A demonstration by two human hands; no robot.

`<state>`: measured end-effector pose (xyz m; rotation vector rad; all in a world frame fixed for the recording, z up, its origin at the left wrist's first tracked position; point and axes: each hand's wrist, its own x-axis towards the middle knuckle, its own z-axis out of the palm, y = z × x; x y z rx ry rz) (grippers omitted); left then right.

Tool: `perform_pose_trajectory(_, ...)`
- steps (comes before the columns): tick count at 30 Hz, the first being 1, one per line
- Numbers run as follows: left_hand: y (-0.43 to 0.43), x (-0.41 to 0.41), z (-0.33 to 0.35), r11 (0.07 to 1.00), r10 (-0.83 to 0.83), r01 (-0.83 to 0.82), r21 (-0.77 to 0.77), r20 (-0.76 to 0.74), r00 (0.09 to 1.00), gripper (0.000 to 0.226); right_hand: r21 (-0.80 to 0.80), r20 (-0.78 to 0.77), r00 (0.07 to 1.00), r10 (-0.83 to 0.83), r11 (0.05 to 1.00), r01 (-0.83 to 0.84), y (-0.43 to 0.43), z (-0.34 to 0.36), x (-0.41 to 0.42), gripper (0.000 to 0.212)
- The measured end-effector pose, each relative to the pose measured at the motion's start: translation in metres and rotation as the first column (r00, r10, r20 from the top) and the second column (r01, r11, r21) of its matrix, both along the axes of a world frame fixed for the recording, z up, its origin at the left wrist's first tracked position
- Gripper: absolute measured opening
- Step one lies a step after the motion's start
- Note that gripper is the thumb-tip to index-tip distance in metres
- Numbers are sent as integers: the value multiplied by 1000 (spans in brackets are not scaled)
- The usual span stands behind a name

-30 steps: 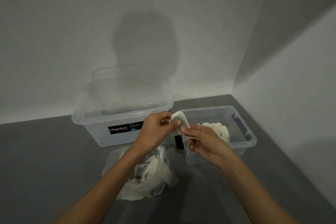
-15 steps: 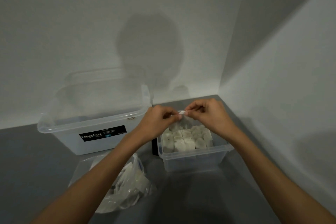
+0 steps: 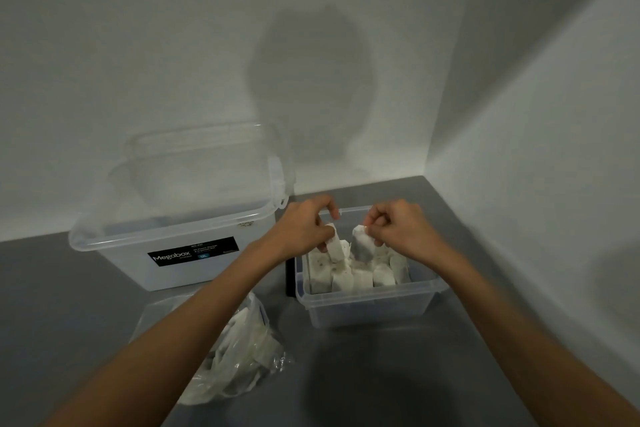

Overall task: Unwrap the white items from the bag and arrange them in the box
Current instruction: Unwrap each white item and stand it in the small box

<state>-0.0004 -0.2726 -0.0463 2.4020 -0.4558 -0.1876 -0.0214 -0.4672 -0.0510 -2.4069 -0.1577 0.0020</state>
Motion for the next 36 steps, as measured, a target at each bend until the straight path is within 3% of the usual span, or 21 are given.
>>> perform_pose_trajectory(2, -3, 3, -2, 999, -23, 22, 43, 13, 1000, 6, 23, -17, 1000, 16, 1000, -15, 2, -2, 0, 15)
perform_pose_trajectory(6, -1, 11, -6, 996, -53, 55, 68, -36, 998, 10, 14, -52, 998, 26, 1000, -25, 5, -5, 1, 13)
perform_pose_trajectory(12, -2, 16, -9, 931, -151, 159, 328, -52, 987, 15, -25, -151, 988, 46, 998, -50, 4, -11, 5, 14)
perform_pose_trajectory(15, -13, 11, -14, 824, -246, 202, 529, 13, 969, 18, -64, -215, 974, 71, 994, -86, 5, -15, 9, 14)
perform_pose_trajectory(21, -35, 15, -41, 555, -291, 245, 795, -91, 952, 20, -125, -266, 961, 80, 985, -117, 8, -22, 14, 15)
perform_pose_trajectory(27, -37, 22, -62, 403, -321, 191, 895, -57, 945, 16, -108, -297, 951, 85, 987, -122, 9, -30, 17, 13)
perform_pose_trajectory(33, -37, 23, -70, 374, -363, 119, 920, 27, 932, 15, -99, -316, 945, 88, 987, -125, 15, -40, 20, 10)
perform_pose_trajectory(36, -34, 25, -66, 402, -384, 97, 911, 72, 921, 18, -103, -328, 941, 88, 986, -128, 17, -42, 21, 13)
